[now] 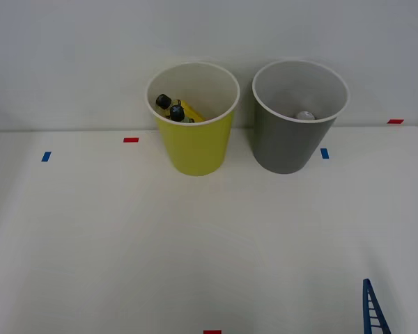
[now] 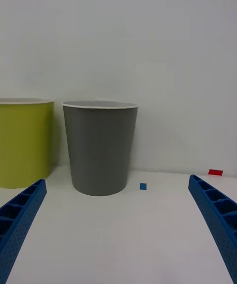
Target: Put cans in the gray bin, plastic bottles in the light green bin
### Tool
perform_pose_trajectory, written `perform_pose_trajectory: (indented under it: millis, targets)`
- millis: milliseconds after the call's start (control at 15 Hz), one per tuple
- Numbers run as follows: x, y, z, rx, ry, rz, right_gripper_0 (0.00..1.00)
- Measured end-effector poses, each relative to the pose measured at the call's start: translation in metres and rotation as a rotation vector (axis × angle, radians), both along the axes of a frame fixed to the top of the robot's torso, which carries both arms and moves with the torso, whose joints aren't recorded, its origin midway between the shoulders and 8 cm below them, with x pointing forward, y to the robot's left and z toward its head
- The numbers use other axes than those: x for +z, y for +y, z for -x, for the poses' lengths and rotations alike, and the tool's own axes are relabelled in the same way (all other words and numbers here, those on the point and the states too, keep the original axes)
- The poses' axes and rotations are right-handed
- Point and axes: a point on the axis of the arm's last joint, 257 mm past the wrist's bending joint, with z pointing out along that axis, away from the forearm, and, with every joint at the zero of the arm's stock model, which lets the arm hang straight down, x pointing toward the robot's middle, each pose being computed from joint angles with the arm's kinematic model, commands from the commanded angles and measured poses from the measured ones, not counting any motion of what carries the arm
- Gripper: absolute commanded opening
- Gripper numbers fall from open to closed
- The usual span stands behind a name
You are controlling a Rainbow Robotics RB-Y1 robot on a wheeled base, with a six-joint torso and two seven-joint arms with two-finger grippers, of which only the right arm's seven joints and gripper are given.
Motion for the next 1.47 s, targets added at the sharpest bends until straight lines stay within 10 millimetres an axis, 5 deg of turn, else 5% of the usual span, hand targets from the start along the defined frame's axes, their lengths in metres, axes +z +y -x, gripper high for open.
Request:
perform_pose_trajectory:
  millis: [1067,1467]
  targets:
    - [-0.011,-0.009,0.001,-0.024,0.008,-0.080,1.00]
    - [-0.034,-0.030,0.010,-0.096,0.051,-0.070,1.00]
